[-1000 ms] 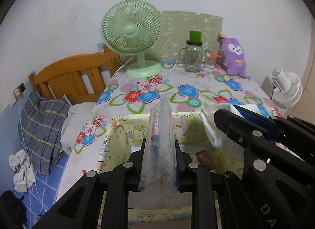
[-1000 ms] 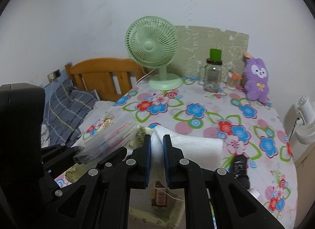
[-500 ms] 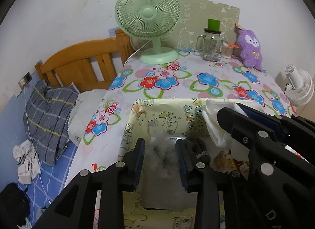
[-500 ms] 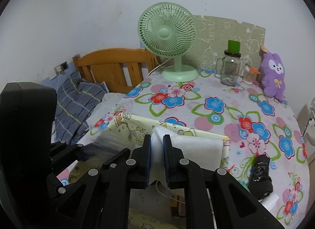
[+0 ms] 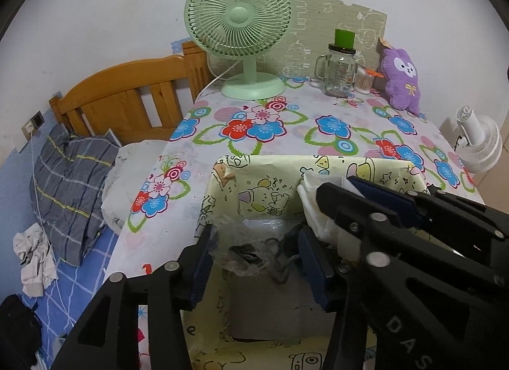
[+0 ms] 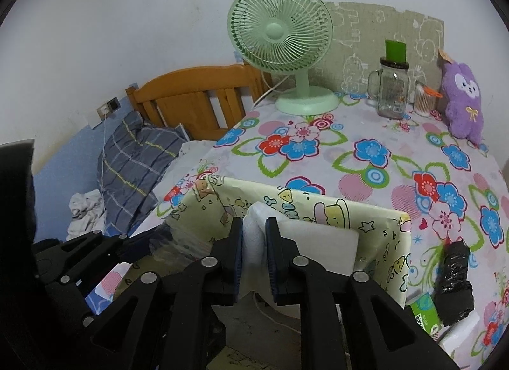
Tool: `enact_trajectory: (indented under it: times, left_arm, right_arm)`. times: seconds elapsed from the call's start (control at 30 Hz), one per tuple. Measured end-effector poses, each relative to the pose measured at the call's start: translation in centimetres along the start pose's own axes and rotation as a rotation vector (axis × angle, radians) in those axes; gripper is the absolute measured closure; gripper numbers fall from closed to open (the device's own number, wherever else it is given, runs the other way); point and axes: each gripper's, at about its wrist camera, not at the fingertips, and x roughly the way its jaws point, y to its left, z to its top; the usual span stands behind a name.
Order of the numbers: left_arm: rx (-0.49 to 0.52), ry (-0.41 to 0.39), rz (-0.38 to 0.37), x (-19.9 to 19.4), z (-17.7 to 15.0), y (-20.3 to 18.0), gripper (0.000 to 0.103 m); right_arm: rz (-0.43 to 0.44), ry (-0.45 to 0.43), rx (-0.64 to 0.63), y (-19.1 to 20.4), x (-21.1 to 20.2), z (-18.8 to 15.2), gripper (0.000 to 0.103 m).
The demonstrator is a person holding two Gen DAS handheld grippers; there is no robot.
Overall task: Organize soft objects
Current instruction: 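Open the left tool to drop the bag while the right tool releases the white pad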
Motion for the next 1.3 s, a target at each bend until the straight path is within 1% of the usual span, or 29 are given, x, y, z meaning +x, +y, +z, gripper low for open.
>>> enact_trajectory:
  times: [0.07,0.1,0.17,0.37,0.5,0.6,1.03,1.3]
  left_arm:
    - [0.009,0.0,-0.009,0.0,0.0,-0.3,0.04]
    - [0.011,-0.001,-0.013,0.1,0.0,-0.4,0.038]
    - [0.018,-0.004,-0.015,0.1,0.0,-0.5,0.036]
    - [0.028,-0.014,-0.026,-0.2,0.1,-0.9,0.028]
    - [0.035,-0.035,-0.039,-0.9,0.3,-1.3,0.021]
    - [0.04,-0.049,-0.047,-1.3,0.4,-1.6,0.019]
    - [0.062,-0.118,-0.056,-4.0,0.8,-3.6,0.013]
    - [0.077,-0.166,-0.047,-5.7,1.0,-5.2,0.007]
  right_arm:
    - [-0.04,0.004,0.009,-0.2,0.3,0.0,0.064]
    - [-0.044,0.01,0.013,-0.3,0.3,0.0,0.06]
    - [-0.05,0.017,0.02,-0.5,0.5,0.0,0.047]
    - [-0.088,0.013,0.006,-0.7,0.1,0.0,0.028]
    - [-0.108,-0.009,-0.003,-0.9,-0.9,0.1,0.023]
    - [-0.119,-0.023,-0.002,-1.1,-1.6,0.2,0.02]
    - [-0.168,-0.085,-0.004,-1.8,-5.3,0.4,0.016]
    - [-0.2,-0.129,0.01,-2.6,-7.9,0.3,0.012]
